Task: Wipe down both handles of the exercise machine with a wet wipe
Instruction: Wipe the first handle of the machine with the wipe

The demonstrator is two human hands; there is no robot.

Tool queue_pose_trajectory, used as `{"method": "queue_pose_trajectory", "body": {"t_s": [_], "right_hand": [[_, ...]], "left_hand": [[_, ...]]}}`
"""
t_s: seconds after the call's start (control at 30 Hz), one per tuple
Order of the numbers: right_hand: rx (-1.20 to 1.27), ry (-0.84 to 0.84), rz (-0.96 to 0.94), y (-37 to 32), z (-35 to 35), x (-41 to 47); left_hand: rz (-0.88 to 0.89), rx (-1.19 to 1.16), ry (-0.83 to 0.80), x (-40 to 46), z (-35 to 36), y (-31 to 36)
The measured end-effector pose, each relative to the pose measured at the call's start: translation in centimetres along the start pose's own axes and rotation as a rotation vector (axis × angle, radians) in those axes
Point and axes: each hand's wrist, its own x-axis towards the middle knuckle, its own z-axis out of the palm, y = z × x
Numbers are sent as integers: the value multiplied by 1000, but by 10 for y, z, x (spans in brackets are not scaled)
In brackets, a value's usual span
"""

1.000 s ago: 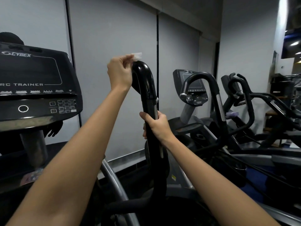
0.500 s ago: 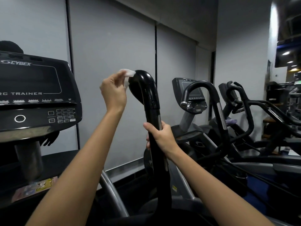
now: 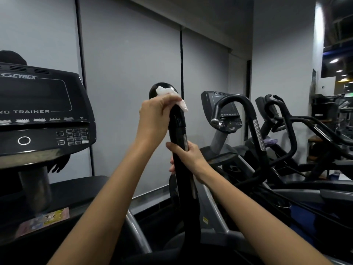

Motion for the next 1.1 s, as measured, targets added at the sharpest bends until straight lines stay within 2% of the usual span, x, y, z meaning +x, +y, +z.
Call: {"method": "queue_pose_trajectory", "body": {"t_s": [0.07,0.1,0.17,0.2,0.3,0.4,0.47,0.53,0.6,0.67,0.73,0.9,1.1], "right_hand": [[-124,-16,-26,-10,-11,2],[-134,32,-97,-16,-17,3],[-13,160,-261,-37,-29,4],[49,170,-321,-48,-33,3],[68,43,-415,-66,-35,2],[210,-4,-359,-60,-40,8],[344,17,-283,-56,-46,10],[369,99,-220,-52,-55,17],[364,214,-173,-47,-65,27],[343,288,-146,-43,-72,41],[270,329,-121,-40,-76,53],[120,337,-34,-29,-74,76],[131,305,8,-27,-70,100]], "left_hand": [[-57,-261,-22,2,-10,2],[-63,-344,-19,2,-13,4],[-97,-453,-50,-3,-12,6],[-142,-520,-82,-7,-8,8],[-241,-656,-82,-13,6,16],[-165,-527,3,-15,18,17],[-62,-263,67,-20,27,14],[-119,-88,147,-25,34,5],[-339,-134,163,-29,39,0],[-551,-285,94,-31,44,-3],[-651,-433,43,-32,48,-1],[-649,-513,126,-31,56,5],[-613,-382,157,-32,63,-4]]}}
